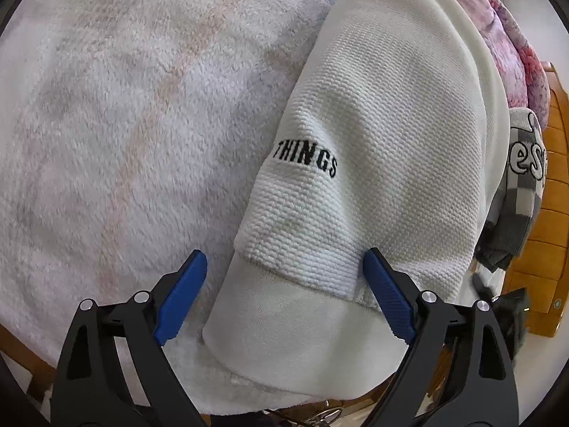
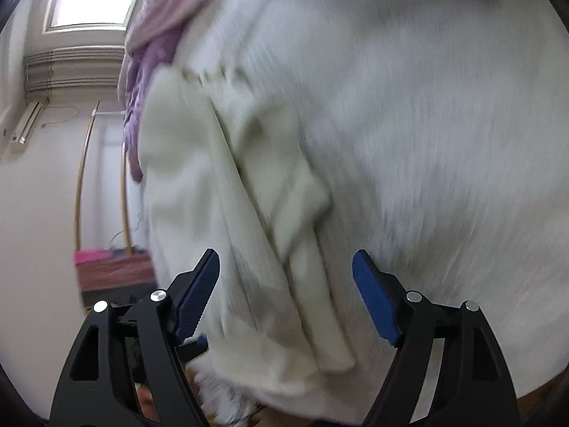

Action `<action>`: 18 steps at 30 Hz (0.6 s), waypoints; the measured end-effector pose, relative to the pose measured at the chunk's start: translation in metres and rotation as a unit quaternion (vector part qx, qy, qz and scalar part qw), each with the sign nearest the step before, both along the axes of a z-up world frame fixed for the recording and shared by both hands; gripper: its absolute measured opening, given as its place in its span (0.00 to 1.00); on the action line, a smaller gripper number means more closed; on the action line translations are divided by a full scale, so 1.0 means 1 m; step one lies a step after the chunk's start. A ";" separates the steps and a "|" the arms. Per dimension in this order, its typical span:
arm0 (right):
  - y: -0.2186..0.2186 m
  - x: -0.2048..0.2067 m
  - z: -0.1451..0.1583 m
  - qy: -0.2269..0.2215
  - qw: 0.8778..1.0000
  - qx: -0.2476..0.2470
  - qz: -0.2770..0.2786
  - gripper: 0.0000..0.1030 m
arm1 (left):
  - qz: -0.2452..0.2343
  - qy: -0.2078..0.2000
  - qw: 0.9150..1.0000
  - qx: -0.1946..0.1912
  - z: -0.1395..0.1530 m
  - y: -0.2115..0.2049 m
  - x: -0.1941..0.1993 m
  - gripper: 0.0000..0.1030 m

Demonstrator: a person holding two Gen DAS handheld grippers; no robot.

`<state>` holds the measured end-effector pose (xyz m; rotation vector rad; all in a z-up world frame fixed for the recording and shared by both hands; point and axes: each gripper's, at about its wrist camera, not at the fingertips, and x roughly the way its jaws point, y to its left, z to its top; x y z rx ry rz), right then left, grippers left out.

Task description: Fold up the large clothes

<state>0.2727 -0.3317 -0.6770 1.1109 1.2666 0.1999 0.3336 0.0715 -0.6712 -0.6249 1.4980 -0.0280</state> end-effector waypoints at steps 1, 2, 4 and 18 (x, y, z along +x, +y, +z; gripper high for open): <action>0.005 -0.003 -0.003 -0.002 1.000 0.014 -0.006 0.72 | -0.003 0.000 1.000 0.002 0.000 -0.002 -0.001 0.87; 0.008 -0.005 -0.007 -0.007 0.999 0.029 -0.012 0.73 | -0.005 -0.002 1.000 0.004 0.000 -0.003 -0.002 0.87; 0.013 -0.005 -0.011 -0.011 0.999 0.043 -0.025 0.77 | -0.009 -0.004 1.000 0.008 0.000 -0.004 -0.006 0.87; 0.047 0.055 -0.018 -0.031 0.999 0.035 -0.011 0.88 | 0.004 -0.026 1.000 -0.015 -0.002 -0.017 -0.024 0.87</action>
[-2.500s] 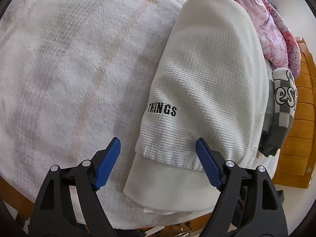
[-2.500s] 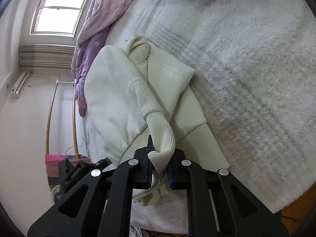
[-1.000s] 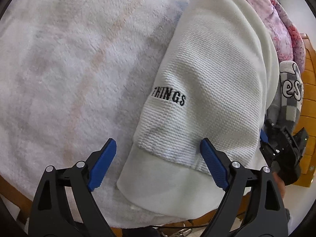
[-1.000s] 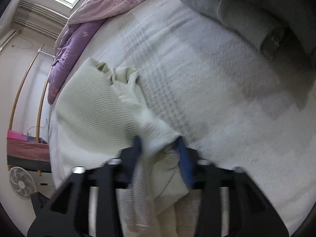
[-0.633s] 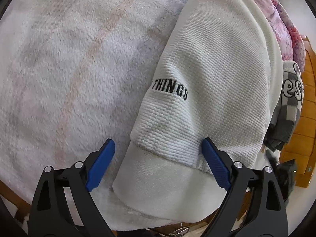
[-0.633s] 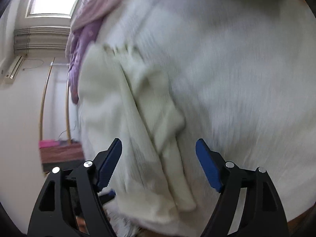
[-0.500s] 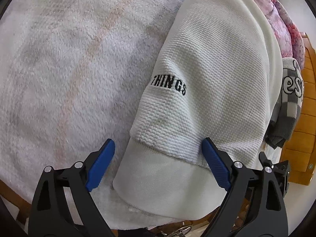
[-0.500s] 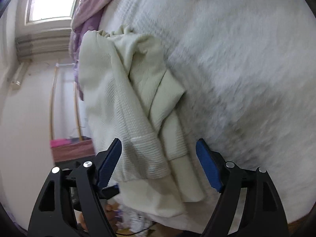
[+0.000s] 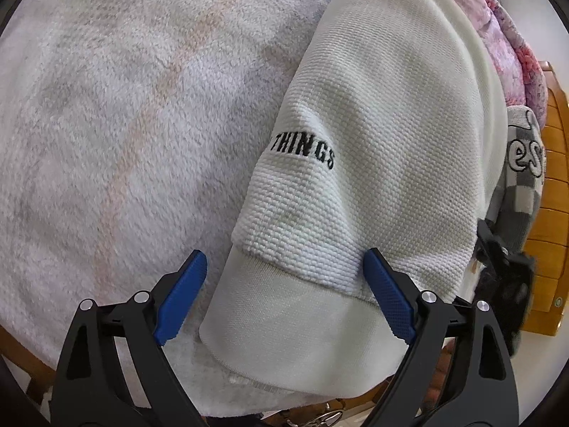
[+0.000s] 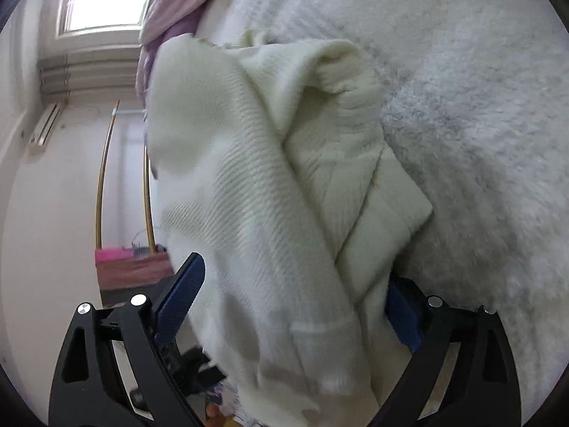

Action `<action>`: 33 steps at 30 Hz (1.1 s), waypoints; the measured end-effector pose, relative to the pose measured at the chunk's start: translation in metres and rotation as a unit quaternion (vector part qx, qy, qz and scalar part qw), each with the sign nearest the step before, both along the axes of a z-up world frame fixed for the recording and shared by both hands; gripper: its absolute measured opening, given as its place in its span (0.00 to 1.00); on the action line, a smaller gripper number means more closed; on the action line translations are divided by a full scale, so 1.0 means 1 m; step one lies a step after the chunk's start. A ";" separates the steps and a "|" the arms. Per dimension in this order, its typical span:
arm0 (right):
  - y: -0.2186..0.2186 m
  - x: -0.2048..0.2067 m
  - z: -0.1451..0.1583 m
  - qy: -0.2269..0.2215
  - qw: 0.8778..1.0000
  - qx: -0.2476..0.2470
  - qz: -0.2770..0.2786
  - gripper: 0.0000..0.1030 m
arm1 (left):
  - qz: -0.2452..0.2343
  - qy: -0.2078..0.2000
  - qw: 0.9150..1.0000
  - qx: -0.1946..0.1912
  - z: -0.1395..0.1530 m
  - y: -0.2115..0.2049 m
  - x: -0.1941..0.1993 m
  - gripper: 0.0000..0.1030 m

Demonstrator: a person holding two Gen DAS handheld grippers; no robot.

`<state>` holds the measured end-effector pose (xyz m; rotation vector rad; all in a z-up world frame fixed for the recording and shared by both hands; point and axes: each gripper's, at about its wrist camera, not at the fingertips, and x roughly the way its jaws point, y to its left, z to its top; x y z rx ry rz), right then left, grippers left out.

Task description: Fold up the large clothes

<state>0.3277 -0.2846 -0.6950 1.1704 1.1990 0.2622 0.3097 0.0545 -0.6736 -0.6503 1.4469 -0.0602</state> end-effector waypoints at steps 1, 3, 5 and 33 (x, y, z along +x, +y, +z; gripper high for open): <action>-0.001 0.000 -0.001 -0.002 1.000 0.003 -0.005 0.89 | 0.003 -0.018 1.000 -0.013 0.001 0.008 -0.001 0.87; 0.000 0.004 -0.001 -0.002 1.000 0.005 -0.002 0.91 | 0.005 -0.036 0.999 -0.003 0.003 0.015 0.004 0.87; 0.002 0.007 0.001 -0.002 1.000 0.000 0.001 0.91 | 0.006 -0.017 1.000 -0.004 -0.009 0.017 0.013 0.87; 0.049 0.018 0.230 -0.096 0.961 -0.248 0.074 0.18 | -0.166 -0.106 0.980 0.002 0.180 -0.034 0.024 0.17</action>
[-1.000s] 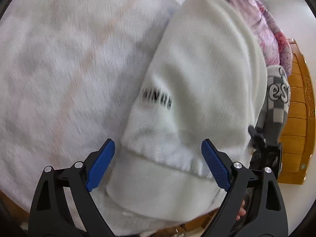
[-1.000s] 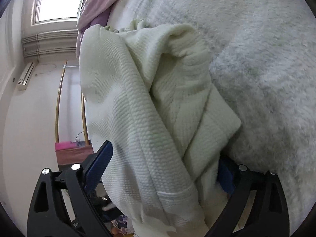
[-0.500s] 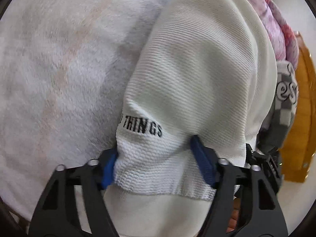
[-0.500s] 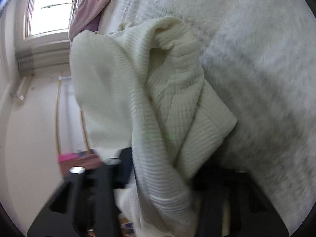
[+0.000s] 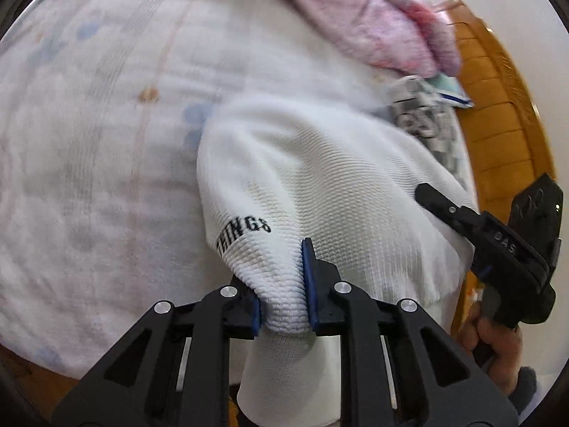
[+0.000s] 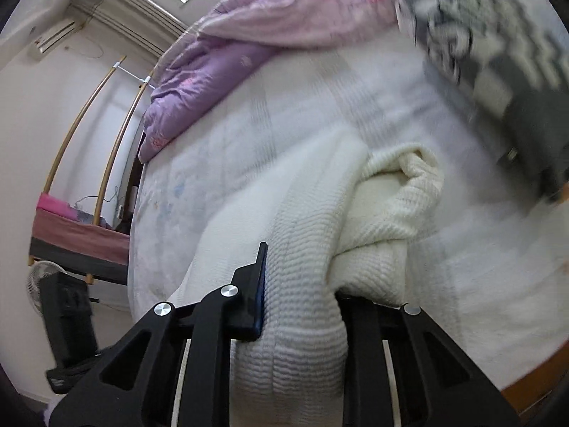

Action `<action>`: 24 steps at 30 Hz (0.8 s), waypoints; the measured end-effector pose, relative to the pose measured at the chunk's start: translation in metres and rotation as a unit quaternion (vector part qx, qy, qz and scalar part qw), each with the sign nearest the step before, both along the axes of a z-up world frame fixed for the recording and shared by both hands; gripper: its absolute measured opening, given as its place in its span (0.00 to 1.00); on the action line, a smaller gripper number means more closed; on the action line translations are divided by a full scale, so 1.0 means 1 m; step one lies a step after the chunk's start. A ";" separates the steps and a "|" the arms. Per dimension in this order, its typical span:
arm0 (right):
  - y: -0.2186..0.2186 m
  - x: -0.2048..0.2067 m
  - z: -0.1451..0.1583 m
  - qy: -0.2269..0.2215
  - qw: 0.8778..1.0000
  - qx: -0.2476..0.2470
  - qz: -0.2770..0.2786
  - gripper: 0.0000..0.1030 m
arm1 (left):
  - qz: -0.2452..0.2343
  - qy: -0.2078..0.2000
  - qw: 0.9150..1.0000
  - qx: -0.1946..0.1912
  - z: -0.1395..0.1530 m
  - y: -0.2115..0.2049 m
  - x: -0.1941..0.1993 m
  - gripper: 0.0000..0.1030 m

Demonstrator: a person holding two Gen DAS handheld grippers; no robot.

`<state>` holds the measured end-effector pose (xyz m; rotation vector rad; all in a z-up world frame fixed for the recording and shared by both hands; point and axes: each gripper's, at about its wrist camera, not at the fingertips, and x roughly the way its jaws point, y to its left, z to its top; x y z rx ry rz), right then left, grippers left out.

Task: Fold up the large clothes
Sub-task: 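Lift the folded jacket with the left gripper and carry it toward the bed head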

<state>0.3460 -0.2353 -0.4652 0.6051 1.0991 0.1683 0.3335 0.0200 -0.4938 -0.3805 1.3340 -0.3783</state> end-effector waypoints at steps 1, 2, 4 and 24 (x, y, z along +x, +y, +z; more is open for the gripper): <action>0.001 -0.006 0.013 -0.004 1.000 -0.007 -0.001 0.18 | -0.007 -0.002 1.000 -0.003 0.011 0.000 -0.001 0.17; -0.002 -0.018 0.028 -0.008 1.000 -0.014 -0.003 0.18 | -0.014 -0.007 1.000 -0.006 0.024 -0.001 -0.004 0.17; -0.004 -0.034 0.054 -0.016 1.000 -0.025 -0.006 0.18 | -0.029 -0.017 0.999 -0.013 0.048 -0.003 -0.009 0.17; -0.263 0.023 0.215 -0.190 0.982 0.009 0.001 0.18 | -0.038 -0.215 0.975 -0.050 0.211 -0.254 0.063 0.17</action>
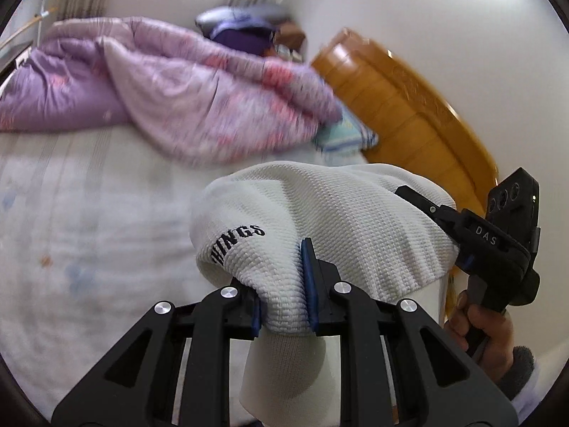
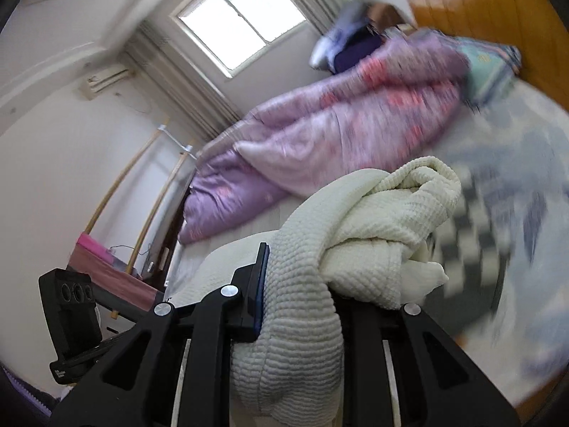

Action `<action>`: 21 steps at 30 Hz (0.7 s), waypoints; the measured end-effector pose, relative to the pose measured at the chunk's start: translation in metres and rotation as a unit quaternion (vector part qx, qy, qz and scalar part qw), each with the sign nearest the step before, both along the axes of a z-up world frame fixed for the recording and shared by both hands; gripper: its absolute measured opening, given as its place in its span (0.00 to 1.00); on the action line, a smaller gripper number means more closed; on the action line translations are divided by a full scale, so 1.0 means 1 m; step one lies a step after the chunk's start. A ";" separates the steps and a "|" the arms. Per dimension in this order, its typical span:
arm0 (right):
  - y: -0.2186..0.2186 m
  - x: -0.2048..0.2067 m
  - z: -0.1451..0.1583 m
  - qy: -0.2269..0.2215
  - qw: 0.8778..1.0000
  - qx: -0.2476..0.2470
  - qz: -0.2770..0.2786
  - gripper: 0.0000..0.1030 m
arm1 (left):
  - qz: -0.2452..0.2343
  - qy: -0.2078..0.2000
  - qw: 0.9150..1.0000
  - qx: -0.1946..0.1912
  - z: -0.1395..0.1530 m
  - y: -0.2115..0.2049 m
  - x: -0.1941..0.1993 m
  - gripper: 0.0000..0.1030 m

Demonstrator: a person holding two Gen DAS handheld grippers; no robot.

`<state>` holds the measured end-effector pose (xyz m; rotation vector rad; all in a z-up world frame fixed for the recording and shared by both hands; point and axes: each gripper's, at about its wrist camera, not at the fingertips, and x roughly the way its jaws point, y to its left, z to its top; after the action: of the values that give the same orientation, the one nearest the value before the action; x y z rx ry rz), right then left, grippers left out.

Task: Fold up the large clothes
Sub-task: 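Lift the folded jacket with the left gripper and carry it toward the bed head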

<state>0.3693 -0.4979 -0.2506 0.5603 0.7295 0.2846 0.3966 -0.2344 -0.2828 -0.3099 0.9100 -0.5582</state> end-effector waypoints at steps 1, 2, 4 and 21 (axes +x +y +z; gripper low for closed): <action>-0.021 0.012 0.005 -0.022 1.000 0.003 0.010 0.18 | 0.006 -0.013 1.000 -0.003 0.005 -0.013 0.007 0.17; -0.039 0.021 0.006 -0.041 0.999 0.010 0.018 0.18 | 0.016 -0.032 0.999 -0.013 0.009 -0.029 0.015 0.17; -0.072 0.037 0.006 -0.072 0.997 0.028 0.027 0.18 | 0.031 -0.064 0.997 -0.026 0.011 -0.054 0.026 0.17; -0.181 0.075 -0.281 0.276 0.960 0.038 -0.029 0.28 | 0.040 0.173 0.978 0.112 -0.229 -0.166 0.074 0.22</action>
<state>0.4439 -0.6794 -0.5312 0.7449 1.2434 0.0969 0.4707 -0.4009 -0.5114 -0.2413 1.2806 -0.3276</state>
